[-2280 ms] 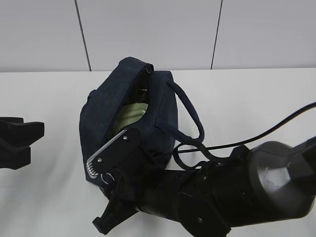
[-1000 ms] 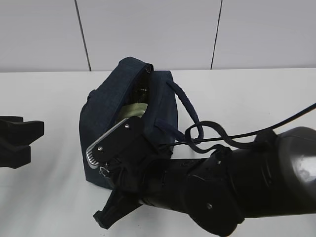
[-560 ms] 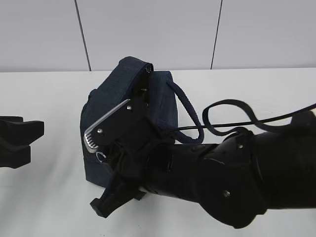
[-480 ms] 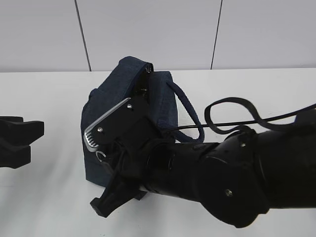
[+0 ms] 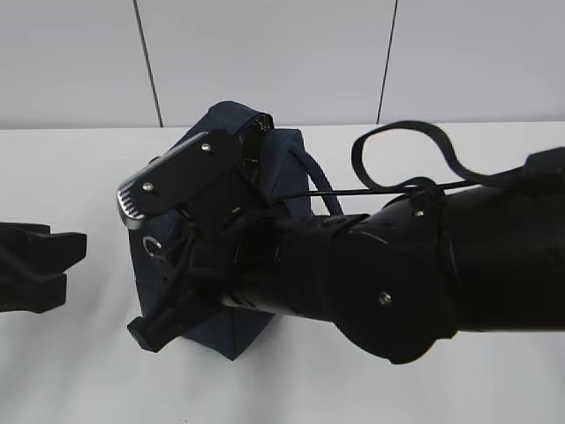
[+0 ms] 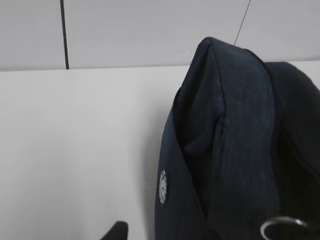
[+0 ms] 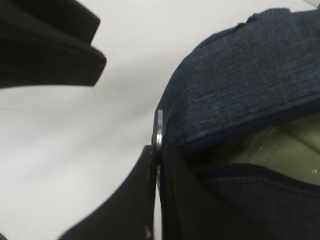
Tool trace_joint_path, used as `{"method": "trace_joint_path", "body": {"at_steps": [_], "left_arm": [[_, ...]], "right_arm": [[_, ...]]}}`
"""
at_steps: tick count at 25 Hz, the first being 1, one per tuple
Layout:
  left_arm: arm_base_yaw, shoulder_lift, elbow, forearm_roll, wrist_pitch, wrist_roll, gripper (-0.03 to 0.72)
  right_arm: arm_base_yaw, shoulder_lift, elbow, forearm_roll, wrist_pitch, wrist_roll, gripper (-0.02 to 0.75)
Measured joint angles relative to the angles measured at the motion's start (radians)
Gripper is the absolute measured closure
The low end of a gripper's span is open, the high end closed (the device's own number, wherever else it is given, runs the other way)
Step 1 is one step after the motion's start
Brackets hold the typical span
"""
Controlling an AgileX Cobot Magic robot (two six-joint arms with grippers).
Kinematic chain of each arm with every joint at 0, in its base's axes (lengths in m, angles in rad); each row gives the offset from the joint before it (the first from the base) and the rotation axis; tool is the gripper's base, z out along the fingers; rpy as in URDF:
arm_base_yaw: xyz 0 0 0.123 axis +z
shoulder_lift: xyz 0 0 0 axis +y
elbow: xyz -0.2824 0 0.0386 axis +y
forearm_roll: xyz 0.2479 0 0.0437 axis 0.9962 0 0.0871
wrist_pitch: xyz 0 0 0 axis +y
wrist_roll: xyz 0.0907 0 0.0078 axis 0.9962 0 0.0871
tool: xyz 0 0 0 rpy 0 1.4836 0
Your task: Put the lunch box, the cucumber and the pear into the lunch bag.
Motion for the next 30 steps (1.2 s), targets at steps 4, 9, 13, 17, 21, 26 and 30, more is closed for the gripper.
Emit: {"method": "trace_joint_path", "body": {"at_steps": [4,9,13,17,21,26,30], "left_arm": [[0.0,0.057,-0.036,0.01,0.111,0.0,0.412],[0.0,0.085,-0.097,0.044,0.249,0.0,0.416],[0.0,0.086,-0.142,0.111,0.378,0.011,0.459],[0.0,0.086,-0.177,0.172,0.47,0.037,0.473],[0.0,0.086,-0.227,0.17,0.551,0.084,0.473],[0.0,0.086,-0.31,0.055,0.687,0.258,0.473],[0.006,0.086,-0.325,-0.043,0.726,0.36,0.473]], "right_arm": [[0.0,0.0,-0.006,0.001,0.002,0.0,0.738],[0.0,0.0,-0.007,0.02,0.002,-0.001,0.738],[0.0,0.0,-0.007,0.05,0.002,-0.002,0.738],[0.0,-0.001,-0.008,0.06,0.004,-0.002,0.738],[0.0,-0.002,-0.008,0.066,0.014,-0.002,0.738],[0.0,-0.003,-0.011,0.082,0.016,-0.002,0.738],[0.0,-0.003,-0.01,0.091,0.018,-0.002,0.738]]}}
